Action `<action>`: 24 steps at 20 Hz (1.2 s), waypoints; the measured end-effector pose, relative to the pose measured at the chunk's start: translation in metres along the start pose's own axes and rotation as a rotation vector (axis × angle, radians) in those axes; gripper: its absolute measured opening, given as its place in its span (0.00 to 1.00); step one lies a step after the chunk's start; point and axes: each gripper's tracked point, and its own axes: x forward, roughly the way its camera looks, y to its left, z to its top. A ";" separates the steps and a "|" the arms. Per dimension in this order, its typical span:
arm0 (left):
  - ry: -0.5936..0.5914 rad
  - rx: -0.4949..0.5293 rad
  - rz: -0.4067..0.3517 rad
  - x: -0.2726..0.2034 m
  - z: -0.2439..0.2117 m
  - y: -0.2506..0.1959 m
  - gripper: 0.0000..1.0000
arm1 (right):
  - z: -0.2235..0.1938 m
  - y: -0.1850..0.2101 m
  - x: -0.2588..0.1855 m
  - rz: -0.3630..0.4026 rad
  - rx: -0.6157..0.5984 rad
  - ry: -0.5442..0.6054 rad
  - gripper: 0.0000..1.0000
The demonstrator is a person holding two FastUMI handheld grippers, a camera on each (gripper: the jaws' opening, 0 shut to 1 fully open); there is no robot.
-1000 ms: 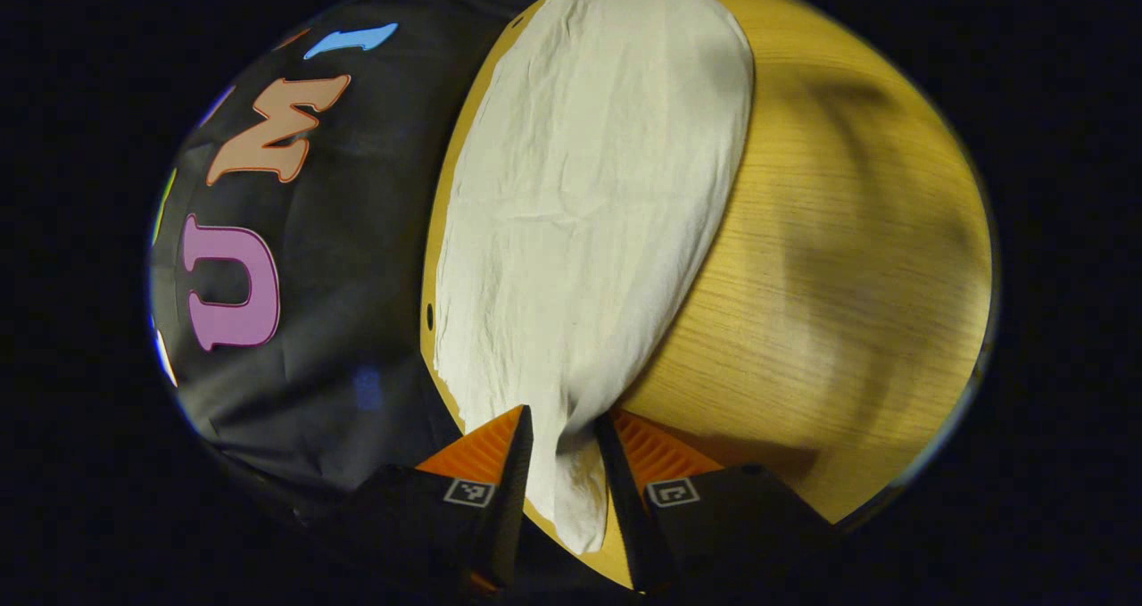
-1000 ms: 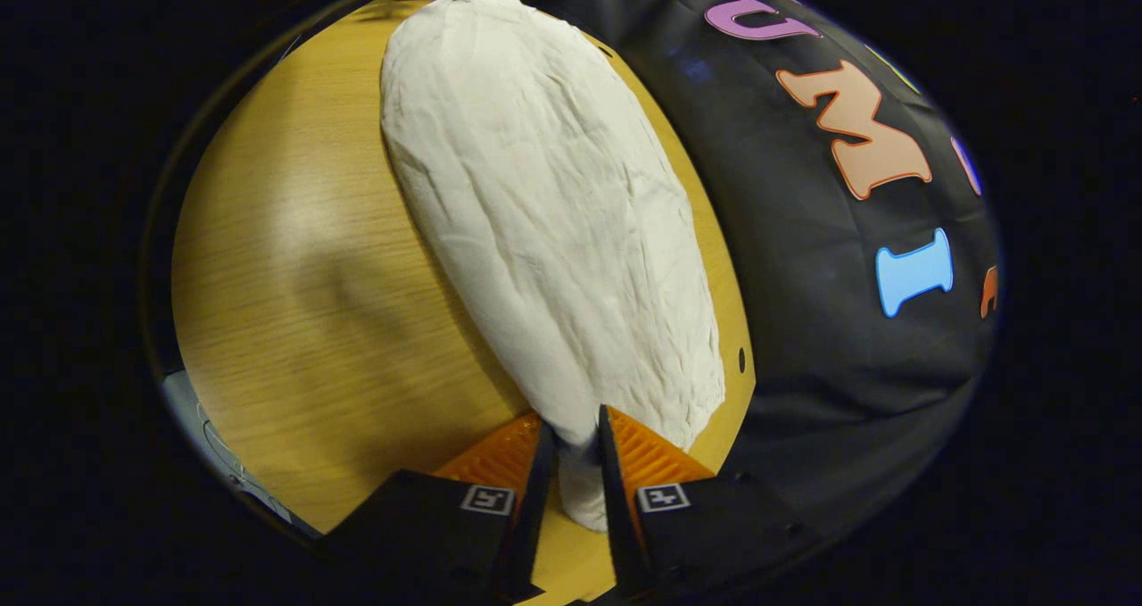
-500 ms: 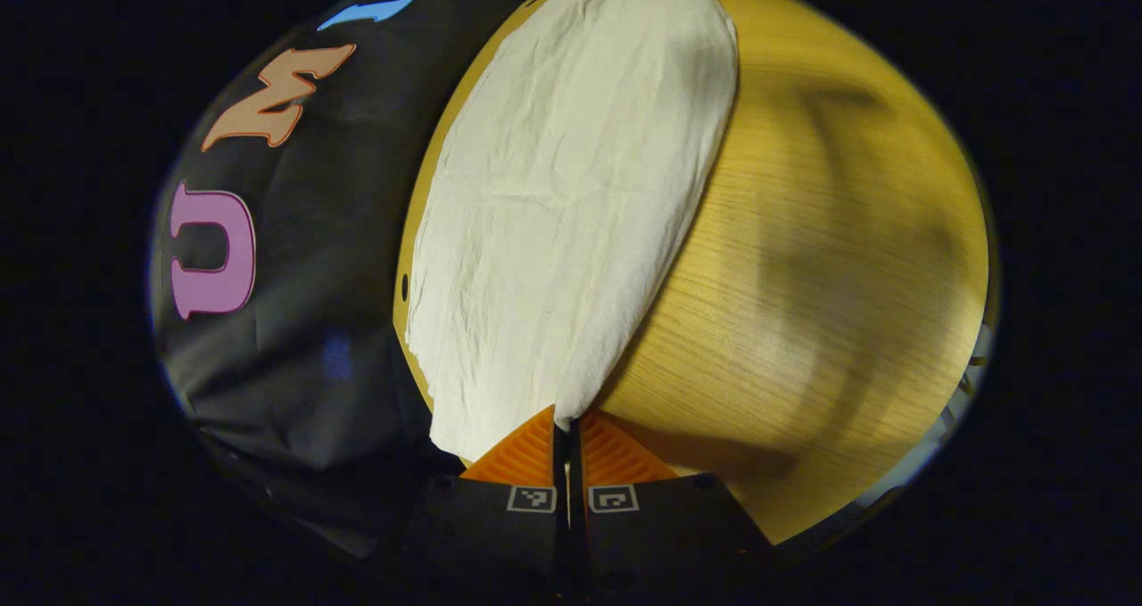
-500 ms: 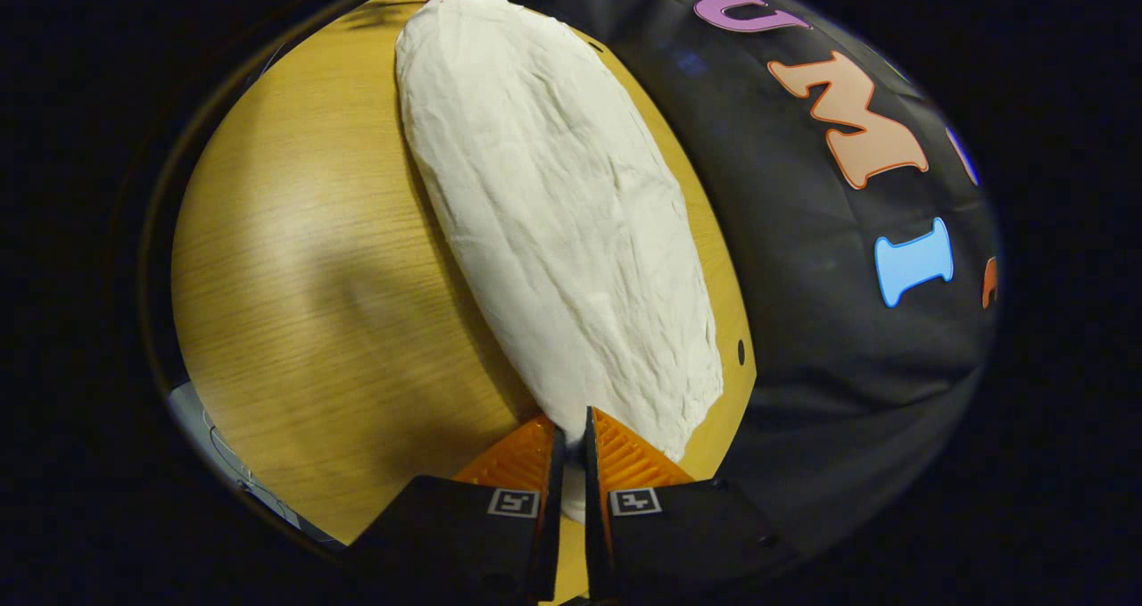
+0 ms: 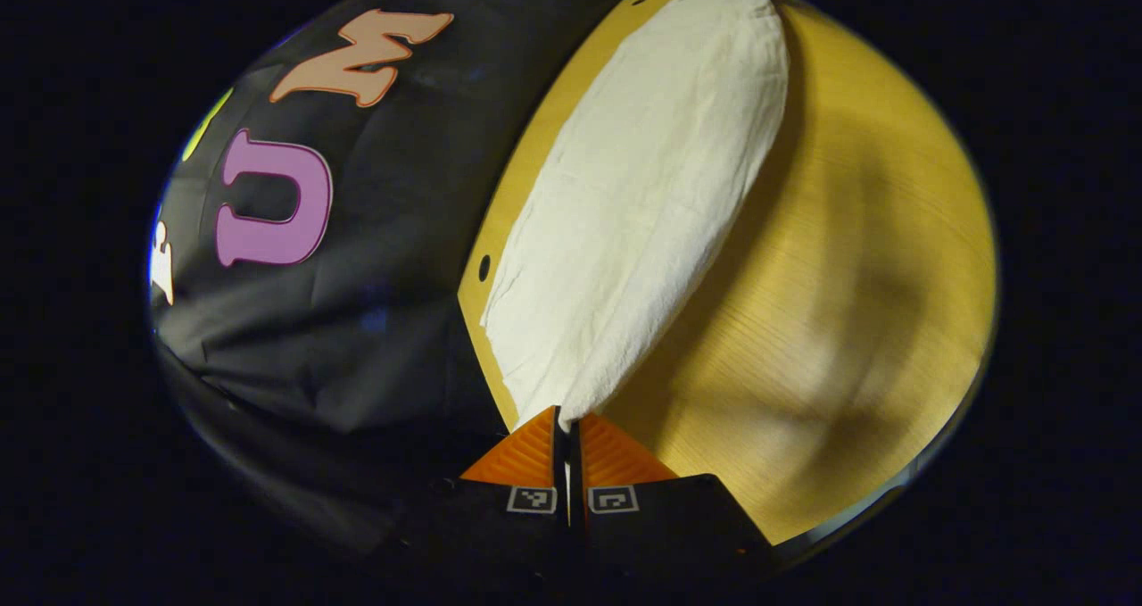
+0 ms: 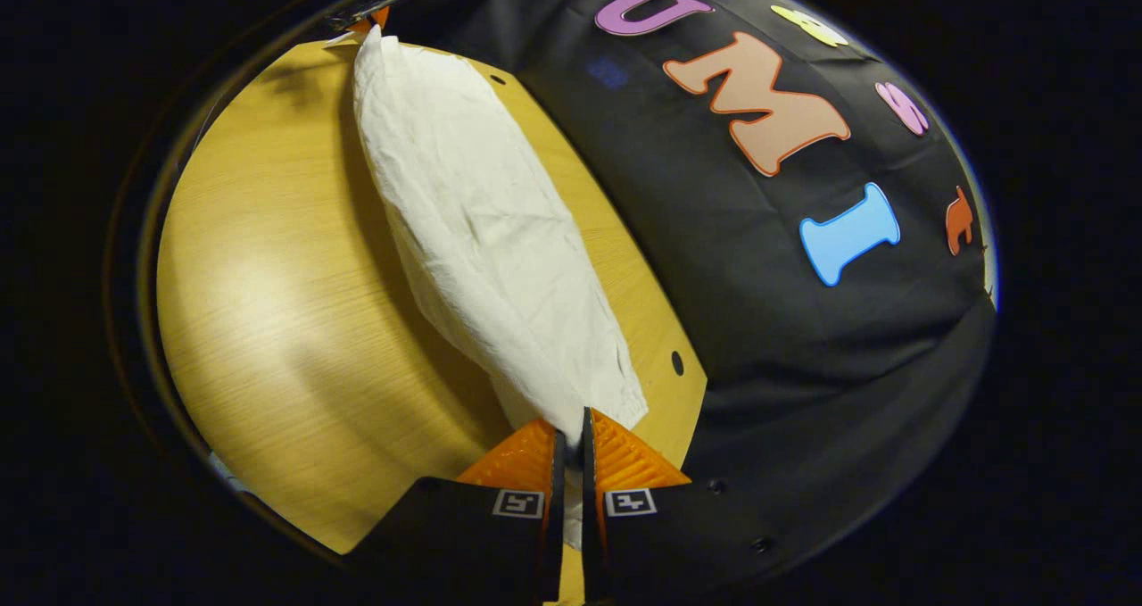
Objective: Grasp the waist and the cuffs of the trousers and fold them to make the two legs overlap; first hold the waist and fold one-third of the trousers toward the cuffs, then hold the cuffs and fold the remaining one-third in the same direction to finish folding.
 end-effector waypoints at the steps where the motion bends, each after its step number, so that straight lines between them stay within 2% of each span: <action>1: -0.005 -0.009 0.019 0.004 0.005 0.010 0.00 | 0.004 -0.007 0.004 -0.012 0.000 -0.007 0.08; 4: -0.041 -0.015 0.058 0.001 0.025 0.033 0.00 | 0.012 -0.026 0.010 -0.055 -0.001 -0.004 0.11; 9: -0.116 -0.013 0.075 0.039 0.053 0.075 0.00 | 0.034 -0.063 0.026 -0.154 0.020 0.045 0.11; 10: -0.131 -0.021 0.079 0.048 0.059 0.087 0.00 | 0.041 -0.071 0.031 -0.176 0.029 0.053 0.14; 11: -0.146 -0.029 0.086 0.058 0.066 0.097 0.00 | 0.048 -0.079 0.040 -0.194 0.039 0.057 0.11; 16: -0.215 -0.087 0.101 0.105 0.096 0.128 0.00 | 0.065 -0.103 0.082 -0.259 0.061 0.093 0.11; 19: -0.193 -0.064 0.079 0.139 0.104 0.119 0.00 | 0.065 -0.099 0.119 -0.259 0.067 0.103 0.08; 22: -0.168 -0.080 0.046 0.165 0.113 0.100 0.00 | 0.058 -0.085 0.163 -0.225 0.095 0.126 0.11; 24: -0.159 -0.094 0.061 0.178 0.120 0.095 0.00 | 0.047 -0.074 0.189 -0.205 0.130 0.159 0.11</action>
